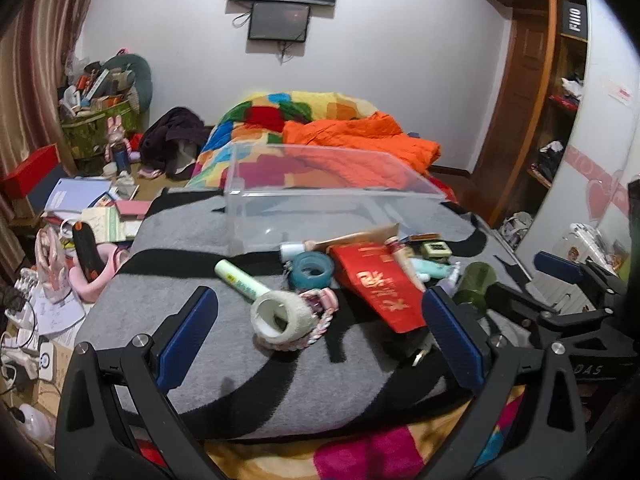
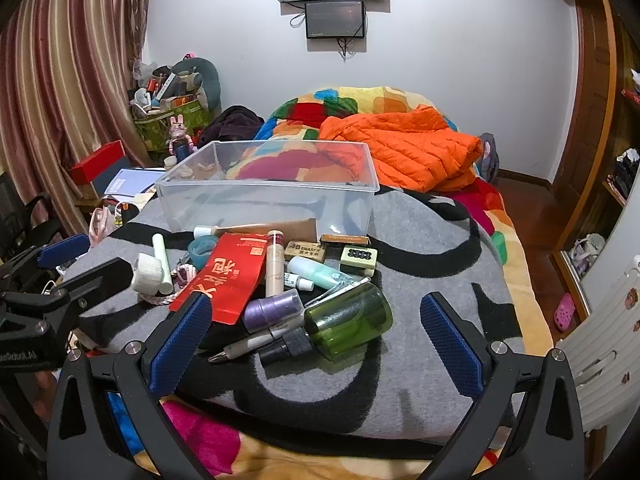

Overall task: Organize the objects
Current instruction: 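Move both tools toward the scattered items beside the clear box, then grasp the white tape roll with the left tool while the right tool grasps the green bottle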

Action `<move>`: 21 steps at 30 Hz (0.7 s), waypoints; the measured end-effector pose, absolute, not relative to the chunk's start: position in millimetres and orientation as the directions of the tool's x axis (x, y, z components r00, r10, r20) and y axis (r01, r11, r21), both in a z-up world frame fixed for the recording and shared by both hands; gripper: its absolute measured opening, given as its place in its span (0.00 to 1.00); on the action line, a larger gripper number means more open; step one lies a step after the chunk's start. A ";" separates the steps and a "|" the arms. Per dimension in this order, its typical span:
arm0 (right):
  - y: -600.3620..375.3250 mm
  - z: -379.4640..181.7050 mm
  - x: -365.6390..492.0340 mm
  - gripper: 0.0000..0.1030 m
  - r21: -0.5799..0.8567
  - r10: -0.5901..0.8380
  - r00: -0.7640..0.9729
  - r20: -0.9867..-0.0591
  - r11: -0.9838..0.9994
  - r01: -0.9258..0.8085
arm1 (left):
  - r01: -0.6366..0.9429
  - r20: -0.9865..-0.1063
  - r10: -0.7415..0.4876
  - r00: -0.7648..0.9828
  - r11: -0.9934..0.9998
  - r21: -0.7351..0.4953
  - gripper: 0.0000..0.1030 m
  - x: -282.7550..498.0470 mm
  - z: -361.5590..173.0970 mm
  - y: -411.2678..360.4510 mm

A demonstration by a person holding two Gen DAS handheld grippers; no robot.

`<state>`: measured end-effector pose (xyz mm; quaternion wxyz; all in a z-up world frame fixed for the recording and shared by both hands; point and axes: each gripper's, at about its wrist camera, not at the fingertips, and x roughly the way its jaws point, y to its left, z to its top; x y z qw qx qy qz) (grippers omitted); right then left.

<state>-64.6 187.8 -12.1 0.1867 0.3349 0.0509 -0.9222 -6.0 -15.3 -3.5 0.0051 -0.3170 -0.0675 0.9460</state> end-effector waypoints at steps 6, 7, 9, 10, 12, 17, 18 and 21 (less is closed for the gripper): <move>198.1 -21.8 -70.5 1.00 0.036 -0.286 -0.698 -0.656 -0.936 0.349 | 0.070 -0.631 0.039 -0.775 -0.987 -0.147 1.00 -10.1 -20.7 -31.8; 201.2 -24.5 -72.5 1.00 0.037 -0.277 -0.697 -0.661 -0.940 0.338 | 0.088 -0.635 0.019 -0.772 -0.987 -0.137 1.00 -10.4 -24.3 -35.2; 207.5 -29.7 -77.3 1.00 0.043 -0.262 -0.691 -0.674 -0.948 0.316 | 0.111 -0.646 -0.004 -0.763 -0.986 -0.126 0.96 -11.6 -30.2 -41.6; 212.4 -33.6 -81.6 1.00 0.054 -0.252 -0.682 -0.686 -0.953 0.297 | 0.122 -0.655 -0.010 -0.756 -0.984 -0.126 0.92 -12.3 -33.5 -45.7; 220.3 -38.4 -87.7 0.99 0.088 -0.254 -0.667 -0.701 -0.958 0.273 | 0.125 -0.678 0.000 -0.735 -0.983 -0.136 0.77 -16.0 -38.3 -51.1; 233.2 -43.7 -101.2 0.95 0.189 -0.292 -0.642 -0.709 -0.956 0.226 | 0.109 -0.678 0.013 -0.735 -0.985 -0.137 0.77 -25.3 -41.0 -46.9; 233.8 -44.4 -103.9 0.93 0.202 -0.296 -0.637 -0.712 -0.955 0.219 | 0.103 -0.673 0.011 -0.739 -0.986 -0.129 0.77 -28.3 -41.1 -43.7; 231.4 -47.3 -112.4 0.80 0.235 -0.322 -0.610 -0.724 -0.947 0.220 | 0.089 -0.665 0.008 -0.747 -0.990 -0.113 0.77 -36.5 -42.8 -37.0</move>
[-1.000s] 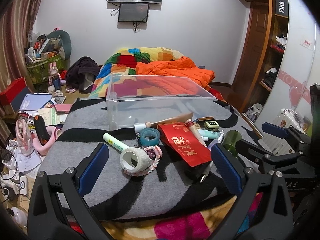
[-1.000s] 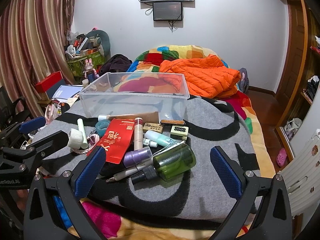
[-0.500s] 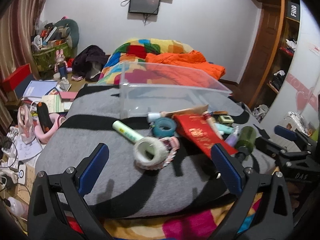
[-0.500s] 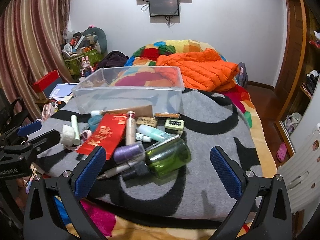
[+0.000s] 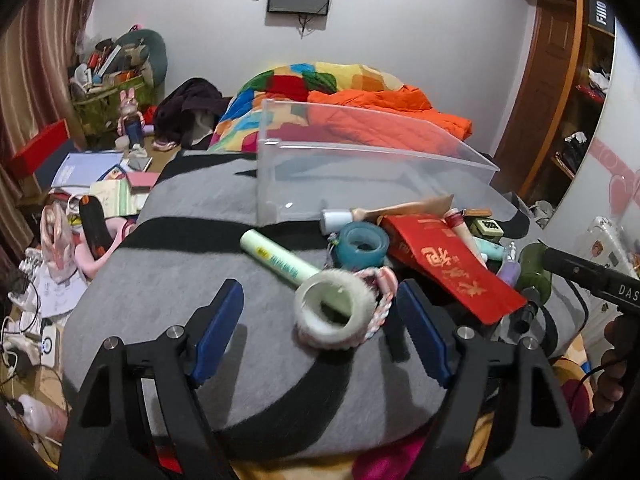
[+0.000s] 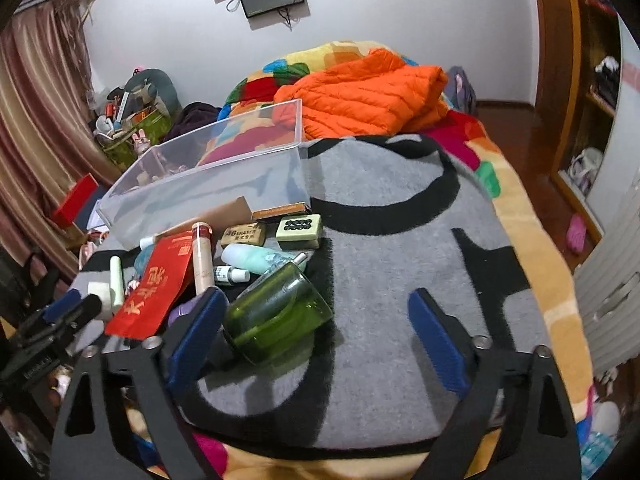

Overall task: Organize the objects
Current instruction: 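Grasp the white tape roll with the left tool while the right tool grasps the green bottle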

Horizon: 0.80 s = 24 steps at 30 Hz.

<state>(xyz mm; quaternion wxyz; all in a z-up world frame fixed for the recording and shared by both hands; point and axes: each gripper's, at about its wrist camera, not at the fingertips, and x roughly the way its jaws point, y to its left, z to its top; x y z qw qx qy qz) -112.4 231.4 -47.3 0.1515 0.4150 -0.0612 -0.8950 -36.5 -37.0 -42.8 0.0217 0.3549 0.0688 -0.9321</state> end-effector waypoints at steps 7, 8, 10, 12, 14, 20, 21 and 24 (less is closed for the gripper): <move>218.3 -55.1 -113.3 0.66 0.277 -0.377 -0.567 -0.732 -0.926 0.258 | 0.075 -0.676 0.031 -0.736 -0.989 -0.127 0.48 -45.6 -54.2 -38.5; 217.3 -55.2 -112.9 0.59 0.270 -0.374 -0.571 -0.731 -0.927 0.261 | 0.066 -0.677 0.045 -0.735 -0.988 -0.137 0.43 -45.8 -55.2 -39.4; 213.4 -54.1 -110.6 0.56 0.244 -0.364 -0.579 -0.730 -0.929 0.277 | 0.058 -0.667 0.059 -0.742 -0.987 -0.152 0.42 -43.2 -54.3 -40.4; 213.1 -52.9 -109.5 0.54 0.230 -0.355 -0.591 -0.724 -0.933 0.278 | 0.059 -0.655 0.043 -0.754 -0.989 -0.133 0.42 -39.6 -51.7 -38.2; 213.8 -51.3 -108.0 0.52 0.218 -0.348 -0.599 -0.721 -0.935 0.280 | 0.058 -0.646 0.029 -0.763 -0.992 -0.113 0.41 -35.8 -48.2 -35.9; 221.7 -43.4 -104.0 0.42 0.192 -0.324 -0.629 -0.707 -0.943 0.270 | 0.058 -0.622 0.025 -0.782 -0.992 -0.112 0.41 -25.4 -35.4 -39.6; 223.1 -42.0 -103.8 0.42 0.191 -0.323 -0.634 -0.703 -0.944 0.269 | 0.059 -0.617 0.023 -0.786 -0.992 -0.112 0.41 -24.1 -32.8 -41.1; 224.7 -37.0 -102.9 0.41 0.182 -0.318 -0.647 -0.693 -0.945 0.271 | 0.063 -0.601 0.012 -0.799 -0.993 -0.104 0.41 -22.0 -22.5 -44.5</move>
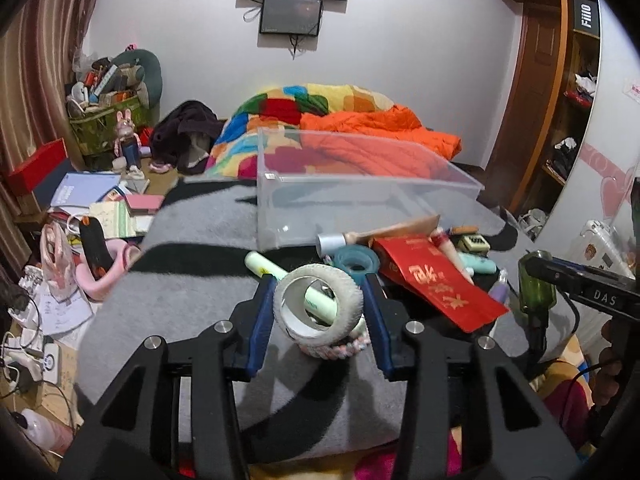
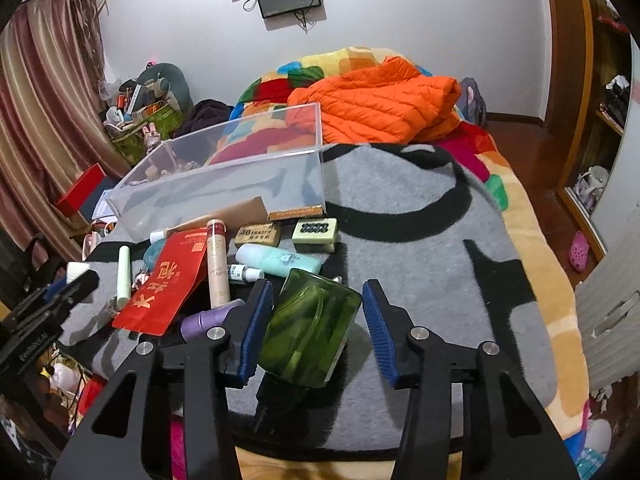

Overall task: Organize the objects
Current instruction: 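Grasp the white tape roll with the left tool while the right tool grasps the green bottle, then carry the tape roll and green bottle into the clear box and release both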

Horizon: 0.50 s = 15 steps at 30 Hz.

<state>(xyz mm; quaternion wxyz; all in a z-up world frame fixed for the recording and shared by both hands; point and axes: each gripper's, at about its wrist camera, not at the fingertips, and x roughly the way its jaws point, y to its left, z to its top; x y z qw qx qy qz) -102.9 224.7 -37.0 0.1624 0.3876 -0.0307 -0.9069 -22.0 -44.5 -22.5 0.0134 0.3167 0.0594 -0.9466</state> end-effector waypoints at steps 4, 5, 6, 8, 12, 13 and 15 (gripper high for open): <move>225.0 -24.5 -106.0 0.41 0.169 -0.322 -0.669 -0.669 -0.943 0.285 | 0.064 -0.581 0.001 -0.814 -0.994 -0.091 0.41 -26.2 -7.3 -47.7; 224.7 -20.4 -107.4 0.40 0.165 -0.324 -0.678 -0.660 -0.943 0.289 | 0.063 -0.576 -0.001 -0.817 -0.994 -0.087 0.41 -28.3 -3.5 -48.0; 224.8 -15.0 -109.0 0.40 0.164 -0.326 -0.687 -0.649 -0.942 0.293 | 0.061 -0.572 -0.002 -0.820 -0.995 -0.083 0.41 -31.3 0.7 -48.1; 224.8 -2.6 -113.2 0.40 0.165 -0.337 -0.705 -0.624 -0.939 0.303 | 0.059 -0.565 -0.006 -0.825 -0.995 -0.075 0.41 -37.9 7.6 -46.2; 221.0 20.9 -121.8 0.40 0.147 -0.338 -0.750 -0.569 -0.939 0.312 | 0.048 -0.550 0.000 -0.835 -0.996 -0.072 0.41 -51.0 19.5 -43.2; 219.6 26.1 -123.8 0.40 0.143 -0.340 -0.757 -0.557 -0.938 0.315 | 0.048 -0.545 0.000 -0.838 -0.996 -0.073 0.41 -55.1 22.9 -43.0; 216.7 35.3 -127.5 0.40 0.141 -0.348 -0.769 -0.536 -0.935 0.325 | 0.044 -0.541 0.004 -0.841 -0.996 -0.076 0.41 -61.9 27.8 -43.2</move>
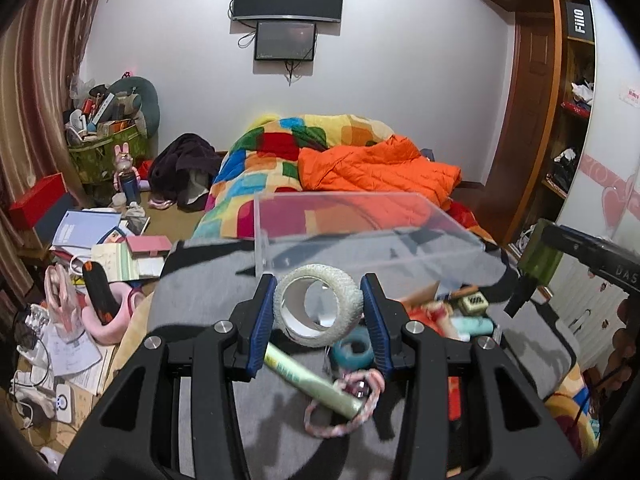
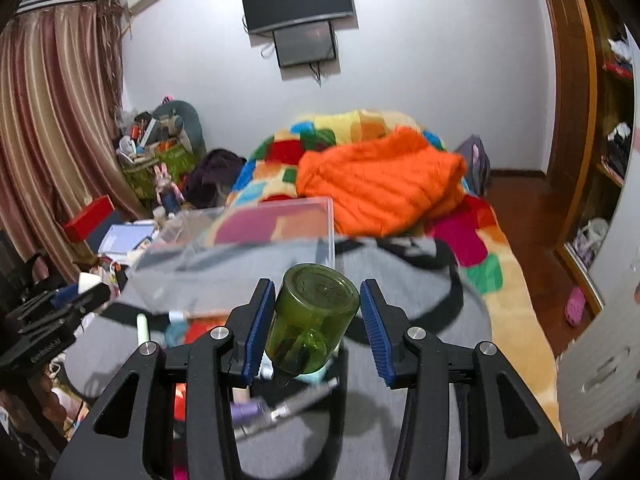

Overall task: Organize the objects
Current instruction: 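Carry the tape roll and green bottle into the clear box and release both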

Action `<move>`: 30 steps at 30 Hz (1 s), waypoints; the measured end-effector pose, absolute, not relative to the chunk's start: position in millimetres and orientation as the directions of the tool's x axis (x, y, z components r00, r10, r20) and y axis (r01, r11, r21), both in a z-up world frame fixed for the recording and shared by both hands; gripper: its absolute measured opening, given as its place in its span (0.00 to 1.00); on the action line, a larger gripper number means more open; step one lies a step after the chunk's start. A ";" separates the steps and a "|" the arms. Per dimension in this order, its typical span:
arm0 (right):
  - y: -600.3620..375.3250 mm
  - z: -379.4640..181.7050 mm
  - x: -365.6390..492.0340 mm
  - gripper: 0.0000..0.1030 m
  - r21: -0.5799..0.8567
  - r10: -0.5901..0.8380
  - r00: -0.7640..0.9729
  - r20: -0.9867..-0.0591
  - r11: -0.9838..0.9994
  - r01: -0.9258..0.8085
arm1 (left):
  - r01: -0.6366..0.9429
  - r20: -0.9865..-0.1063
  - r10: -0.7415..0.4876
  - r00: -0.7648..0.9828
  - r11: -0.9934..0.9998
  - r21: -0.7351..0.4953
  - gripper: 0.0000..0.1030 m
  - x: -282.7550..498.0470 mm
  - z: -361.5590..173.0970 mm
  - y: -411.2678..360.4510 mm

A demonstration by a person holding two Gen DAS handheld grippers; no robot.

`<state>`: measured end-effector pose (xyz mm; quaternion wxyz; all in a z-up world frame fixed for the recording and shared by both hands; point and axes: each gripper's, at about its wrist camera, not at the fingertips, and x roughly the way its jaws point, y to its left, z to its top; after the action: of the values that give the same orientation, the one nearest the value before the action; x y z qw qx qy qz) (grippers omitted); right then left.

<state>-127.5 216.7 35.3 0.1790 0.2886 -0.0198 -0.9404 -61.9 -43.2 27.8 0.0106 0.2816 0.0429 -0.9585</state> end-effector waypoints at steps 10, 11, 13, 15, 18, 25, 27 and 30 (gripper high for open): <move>186.9 69.0 -161.2 0.40 0.125 -0.370 -0.804 -0.466 -0.927 0.354 | 0.046 -0.569 -0.017 -0.822 -0.998 -0.038 0.41 -108.8 39.3 -44.8; 183.4 70.4 -164.2 0.40 0.124 -0.370 -0.807 -0.460 -0.927 0.355 | 0.050 -0.575 -0.021 -0.818 -0.998 -0.035 0.41 -114.5 38.9 -45.5; 173.5 70.5 -172.7 0.40 0.118 -0.372 -0.806 -0.460 -0.925 0.360 | 0.054 -0.588 -0.029 -0.808 -0.998 -0.025 0.41 -124.8 36.8 -46.2; 162.3 67.1 -182.2 0.40 0.119 -0.382 -0.793 -0.475 -0.921 0.372 | 0.055 -0.607 -0.034 -0.794 -0.998 -0.016 0.41 -136.1 32.0 -46.2; 149.7 59.1 -193.0 0.40 0.133 -0.404 -0.764 -0.503 -0.910 0.394 | 0.050 -0.634 -0.034 -0.773 -0.999 -0.007 0.41 -149.7 24.3 -45.1; 117.1 25.3 -224.6 0.39 0.160 -0.447 -0.651 -0.614 -0.878 0.452 | 0.033 -0.688 -0.025 -0.726 -0.999 0.001 0.41 -178.9 8.7 -46.5; 113.6 13.0 -235.7 0.39 0.163 -0.435 -0.623 -0.650 -0.881 0.444 | 0.030 -0.701 -0.020 -0.713 -1.000 -0.001 0.41 -185.5 5.7 -47.4; 114.1 -1.3 -248.4 0.39 0.176 -0.427 -0.587 -0.688 -0.883 0.436 | 0.019 -0.717 -0.011 -0.697 -1.000 -0.003 0.41 -193.3 0.7 -46.5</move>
<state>-248.4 114.1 -1.4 0.2422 0.3844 0.0058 -0.8908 -193.3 -46.5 0.7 0.0082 0.3892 0.0050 -0.9211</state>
